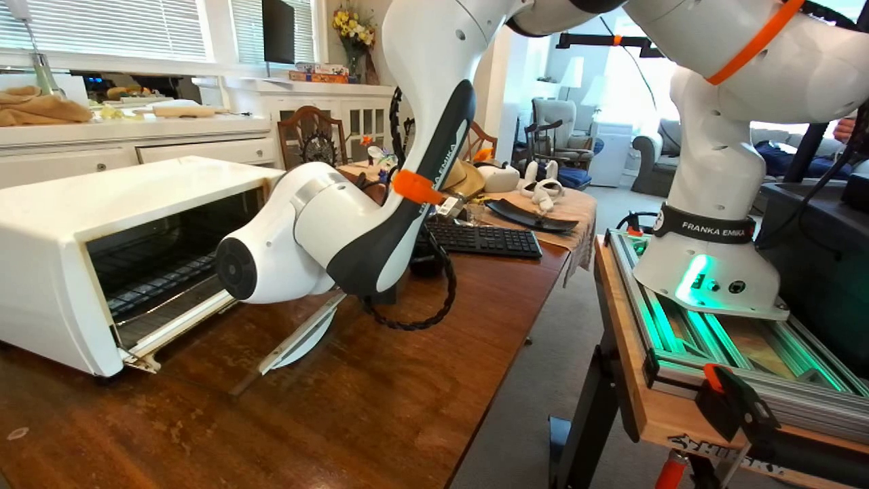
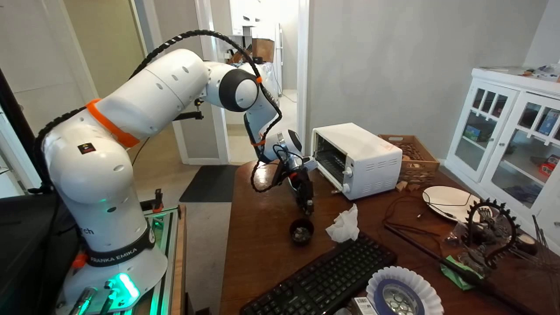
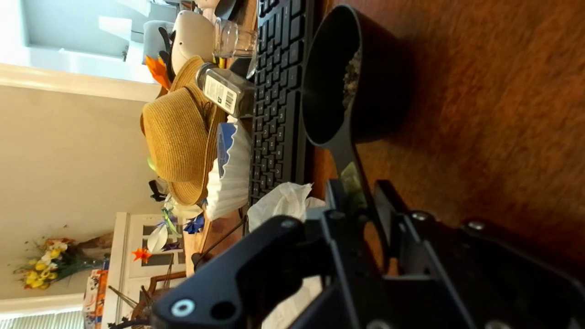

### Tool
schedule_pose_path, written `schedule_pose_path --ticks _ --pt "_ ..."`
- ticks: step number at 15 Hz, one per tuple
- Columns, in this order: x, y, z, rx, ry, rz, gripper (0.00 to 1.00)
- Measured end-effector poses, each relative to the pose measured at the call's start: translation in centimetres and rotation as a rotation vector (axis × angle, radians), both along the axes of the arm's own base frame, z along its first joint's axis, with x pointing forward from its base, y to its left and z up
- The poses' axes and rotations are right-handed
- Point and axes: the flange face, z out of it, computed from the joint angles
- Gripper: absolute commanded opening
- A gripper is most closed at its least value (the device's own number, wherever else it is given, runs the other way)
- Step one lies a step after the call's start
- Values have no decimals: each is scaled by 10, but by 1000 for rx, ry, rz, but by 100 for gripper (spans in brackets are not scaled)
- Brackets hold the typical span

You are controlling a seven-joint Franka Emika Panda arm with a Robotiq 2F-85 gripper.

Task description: Put the black pot inside the oven

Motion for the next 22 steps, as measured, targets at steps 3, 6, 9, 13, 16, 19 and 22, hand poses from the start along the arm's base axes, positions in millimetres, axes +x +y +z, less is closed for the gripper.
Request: schedule_pose_path --ticks 3,6,9,13,16,19,22 --pt "0 -1 1 -4 -1 -1 2" --pt "-1 -3 4 -7 -1 -1 2" --pt "-3 -2 5 -19 4 0 2" --pt "-18 8 10 -99 16 -1 2" --pt "-33 20 15 -192 15 -8 2" --pt "-46 29 19 -274 12 -16 2" --pt "-51 40 18 -303 16 18 2"
